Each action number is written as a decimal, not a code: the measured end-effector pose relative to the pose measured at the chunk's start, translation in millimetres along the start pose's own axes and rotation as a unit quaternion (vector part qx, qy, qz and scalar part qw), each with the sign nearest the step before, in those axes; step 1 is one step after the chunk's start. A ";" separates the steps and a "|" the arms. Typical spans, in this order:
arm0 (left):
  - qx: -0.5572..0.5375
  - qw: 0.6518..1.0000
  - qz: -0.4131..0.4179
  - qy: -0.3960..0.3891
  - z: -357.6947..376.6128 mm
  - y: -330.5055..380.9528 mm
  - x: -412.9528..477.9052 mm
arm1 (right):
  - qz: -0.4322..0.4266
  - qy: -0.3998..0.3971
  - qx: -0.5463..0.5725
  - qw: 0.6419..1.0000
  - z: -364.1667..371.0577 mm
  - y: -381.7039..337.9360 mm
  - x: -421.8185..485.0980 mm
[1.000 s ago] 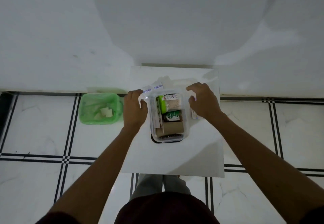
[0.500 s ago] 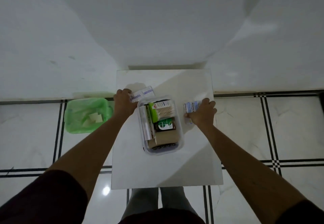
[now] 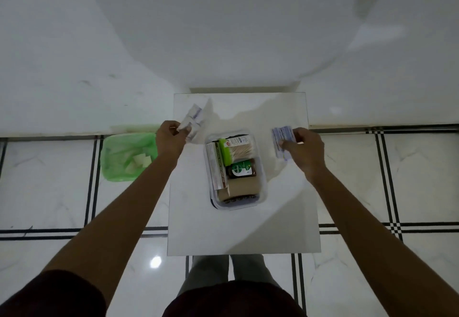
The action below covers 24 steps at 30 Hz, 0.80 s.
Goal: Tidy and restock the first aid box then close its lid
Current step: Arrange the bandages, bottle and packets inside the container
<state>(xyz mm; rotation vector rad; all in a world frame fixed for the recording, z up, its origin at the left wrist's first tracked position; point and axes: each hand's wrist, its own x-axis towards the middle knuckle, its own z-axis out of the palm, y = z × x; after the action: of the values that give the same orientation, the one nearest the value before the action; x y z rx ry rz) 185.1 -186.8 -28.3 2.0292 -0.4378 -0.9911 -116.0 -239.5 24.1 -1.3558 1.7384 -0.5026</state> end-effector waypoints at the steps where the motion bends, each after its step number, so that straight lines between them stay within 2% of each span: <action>1: -0.017 1.000 0.012 0.006 -7.9 2.8 -6.5 | -0.022 -0.009 0.009 1.000 -7.3 -7.8 -7.5; 3: -0.045 0.998 0.043 0.010 -23.5 8.8 -24.5 | -0.066 -0.047 0.015 0.997 -18.8 -22.4 -21.6; 6: -0.058 0.995 0.082 0.009 -43.9 12.7 -57.1 | -0.112 -0.153 -0.013 0.982 -22.7 -37.2 -37.7; 11: -0.080 0.993 0.083 -0.010 -62.8 5.7 -117.2 | -0.228 -0.269 -0.128 0.927 -3.0 -50.3 -47.3; 15: -0.102 0.991 0.091 0.002 -71.2 -2.5 -152.3 | -0.246 -0.332 -0.225 0.883 20.3 -46.8 -48.2; 17: -0.096 0.990 0.097 -0.030 -72.1 -5.7 -168.0 | -0.237 -0.342 -0.275 0.867 31.7 -42.8 -48.5; 21: -0.072 0.988 0.089 -0.101 -69.0 -13.2 -181.0 | -0.232 -0.316 -0.304 0.868 40.9 -40.3 -47.7; 24: -0.034 0.987 0.085 -0.135 -56.9 -13.2 -183.9 | -0.311 -0.251 -0.385 0.832 36.3 -38.0 -46.6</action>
<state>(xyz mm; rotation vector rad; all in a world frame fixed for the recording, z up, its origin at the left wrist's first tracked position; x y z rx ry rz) 112.8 -38.6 71.9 1.7696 -0.6999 -1.1626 -62.2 -202.3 49.5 -2.3913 1.0305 0.2820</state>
